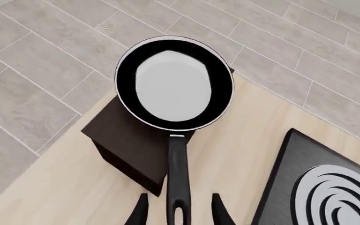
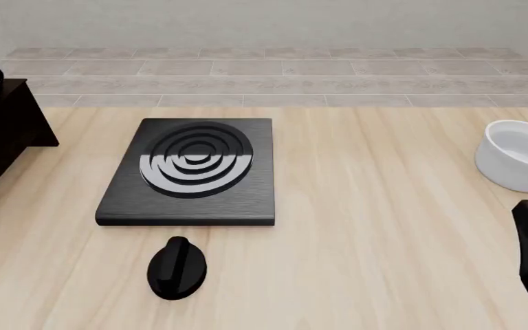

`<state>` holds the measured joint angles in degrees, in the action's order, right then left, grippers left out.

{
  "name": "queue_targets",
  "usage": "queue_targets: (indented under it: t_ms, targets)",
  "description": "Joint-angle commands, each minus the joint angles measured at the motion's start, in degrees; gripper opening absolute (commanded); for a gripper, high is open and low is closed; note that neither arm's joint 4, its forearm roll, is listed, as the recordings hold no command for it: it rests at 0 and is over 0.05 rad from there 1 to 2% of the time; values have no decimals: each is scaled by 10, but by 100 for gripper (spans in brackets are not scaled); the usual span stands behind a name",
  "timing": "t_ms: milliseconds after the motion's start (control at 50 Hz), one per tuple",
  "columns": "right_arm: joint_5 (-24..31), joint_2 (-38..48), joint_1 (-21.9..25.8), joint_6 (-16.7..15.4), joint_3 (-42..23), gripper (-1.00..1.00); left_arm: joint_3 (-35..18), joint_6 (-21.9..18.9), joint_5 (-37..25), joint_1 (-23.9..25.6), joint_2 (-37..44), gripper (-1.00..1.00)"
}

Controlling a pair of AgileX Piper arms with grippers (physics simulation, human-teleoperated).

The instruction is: Put the frying pan on top of the cabinet.

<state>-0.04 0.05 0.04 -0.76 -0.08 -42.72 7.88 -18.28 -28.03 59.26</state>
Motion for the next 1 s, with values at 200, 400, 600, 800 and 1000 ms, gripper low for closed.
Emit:
queue_targets:
  t_ms: [200, 400, 600, 800, 1000]
  targets:
    - [-2, 0, 0, 1, 0, 100, 41, -2, -15, -6, -61, 100]
    - [-1, 0, 0, 0, -3, 100, 65, -1, -24, -5, -93, 100]
    - [-1, 0, 0, -3, -3, 100, 83, 2, -36, -5, -123, 100]
    - [-5, 0, 1, -6, 0, 100, 90, 10, -85, 12, -183, 100]
    - [-6, 0, 3, -7, 0, 100, 117, 13, -130, 21, -252, 100]
